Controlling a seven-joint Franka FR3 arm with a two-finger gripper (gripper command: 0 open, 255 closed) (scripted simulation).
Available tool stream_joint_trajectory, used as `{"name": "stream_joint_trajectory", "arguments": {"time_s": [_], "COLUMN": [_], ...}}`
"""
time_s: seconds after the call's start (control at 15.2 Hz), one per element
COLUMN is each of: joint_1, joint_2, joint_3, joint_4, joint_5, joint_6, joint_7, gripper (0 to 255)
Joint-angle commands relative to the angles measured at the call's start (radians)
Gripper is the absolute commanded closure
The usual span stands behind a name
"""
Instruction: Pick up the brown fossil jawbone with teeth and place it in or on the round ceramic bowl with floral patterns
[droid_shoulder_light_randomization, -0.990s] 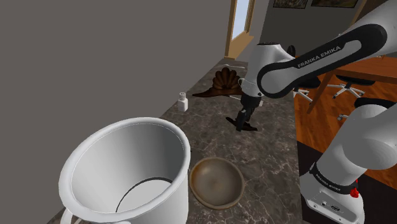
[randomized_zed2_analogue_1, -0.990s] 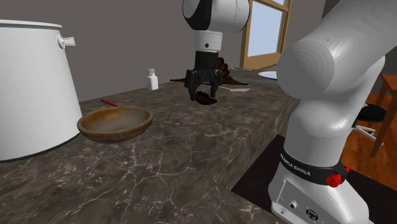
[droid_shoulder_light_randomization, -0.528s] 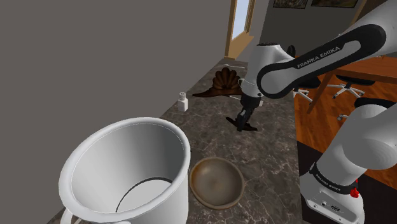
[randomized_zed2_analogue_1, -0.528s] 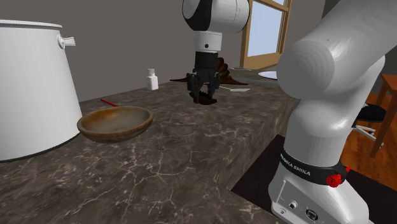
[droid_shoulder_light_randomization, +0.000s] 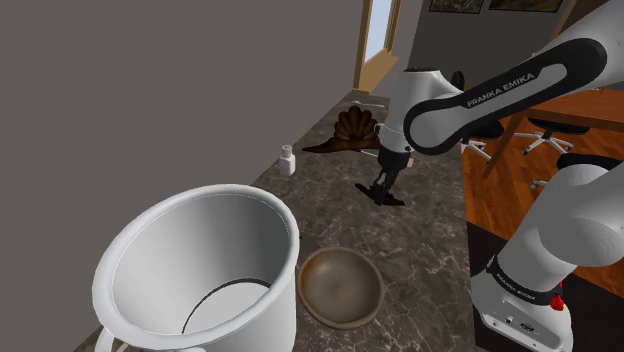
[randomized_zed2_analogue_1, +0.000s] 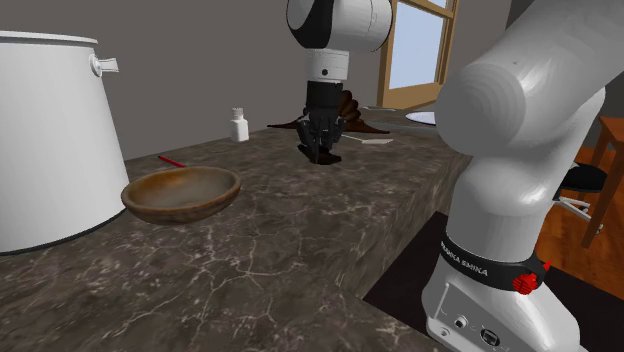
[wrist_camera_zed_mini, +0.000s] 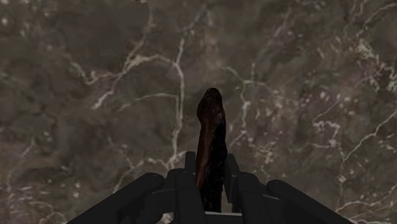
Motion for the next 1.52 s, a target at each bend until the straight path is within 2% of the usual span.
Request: {"name": "stream_joint_trajectory", "arguments": {"time_s": [0.0, 1.45], "joint_1": [0.0, -0.013], "joint_2": [0.0, -0.165], "joint_3": [0.0, -0.025], "joint_4": [0.0, 0.196], "joint_5": [0.0, -0.037], "joint_6": [0.0, -0.36], "joint_7": [0.0, 0.03], "gripper": [255, 255]}}
